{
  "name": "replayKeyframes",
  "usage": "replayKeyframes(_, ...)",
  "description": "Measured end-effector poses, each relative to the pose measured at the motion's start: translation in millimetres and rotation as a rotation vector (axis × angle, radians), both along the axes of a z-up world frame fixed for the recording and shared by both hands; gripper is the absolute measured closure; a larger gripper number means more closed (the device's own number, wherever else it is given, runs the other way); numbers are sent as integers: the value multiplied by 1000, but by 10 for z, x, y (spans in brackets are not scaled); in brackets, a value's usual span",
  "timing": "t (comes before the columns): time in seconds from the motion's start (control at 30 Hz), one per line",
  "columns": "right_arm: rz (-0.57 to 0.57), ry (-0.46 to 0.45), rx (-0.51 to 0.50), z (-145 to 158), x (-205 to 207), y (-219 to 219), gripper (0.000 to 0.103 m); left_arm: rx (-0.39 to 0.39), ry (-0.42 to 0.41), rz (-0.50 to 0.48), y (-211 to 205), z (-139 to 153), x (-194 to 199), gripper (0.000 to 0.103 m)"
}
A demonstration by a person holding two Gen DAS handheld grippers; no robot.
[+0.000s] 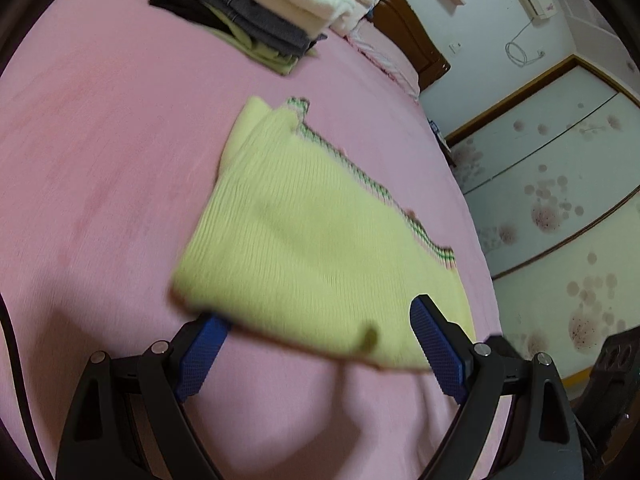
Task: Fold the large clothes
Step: 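Grasp one end of the folded cardigan with the left gripper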
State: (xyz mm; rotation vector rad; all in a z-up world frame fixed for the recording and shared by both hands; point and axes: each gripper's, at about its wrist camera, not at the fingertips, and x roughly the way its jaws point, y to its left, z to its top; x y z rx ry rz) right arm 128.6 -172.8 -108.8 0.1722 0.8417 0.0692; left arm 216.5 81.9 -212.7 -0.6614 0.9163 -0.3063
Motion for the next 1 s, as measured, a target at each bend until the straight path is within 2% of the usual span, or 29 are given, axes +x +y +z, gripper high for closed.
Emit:
replayKeyframes(0.17,4,1,1,-56,90,13,57,-13,-22,40,-12,-32,243,14)
replayKeyframes(0.2,5,0,0,-63,109,17,58,-11,-26,47,4,-28,257,17)
replayKeyframes(0.27,5,-7,-8,-71,145,31,57,-4,-36,65,22,1,288,32)
replayKeyframes(0.33,7,-12,-17,-74,177,43,58,6,-35,78,44,25,331,67)
replayKeyframes(0.37,12,-14,-20,-76,204,54,58,7,-33,80,64,30,357,74)
replayKeyframes(0.43,22,-16,-32,-84,248,92,58,15,-33,70,73,69,369,83)
replayKeyframes(0.53,47,-16,-56,-110,299,173,60,94,-71,48,-12,183,327,86)
replayKeyframes(0.6,77,-13,-82,-145,334,280,72,157,-120,31,-83,297,271,87)
replayKeyframes(0.67,101,1,-113,-206,368,382,89,202,-169,17,-158,411,215,87)
replayKeyframes(0.77,132,49,-153,-399,425,508,99,257,-228,-35,-302,557,169,87)
replayKeyframes(0.9,139,87,-123,-569,466,502,100,310,-266,-97,-457,675,120,87)
replayKeyframes(1.0,133,112,-33,-608,501,378,100,331,-286,-127,-596,755,148,87)
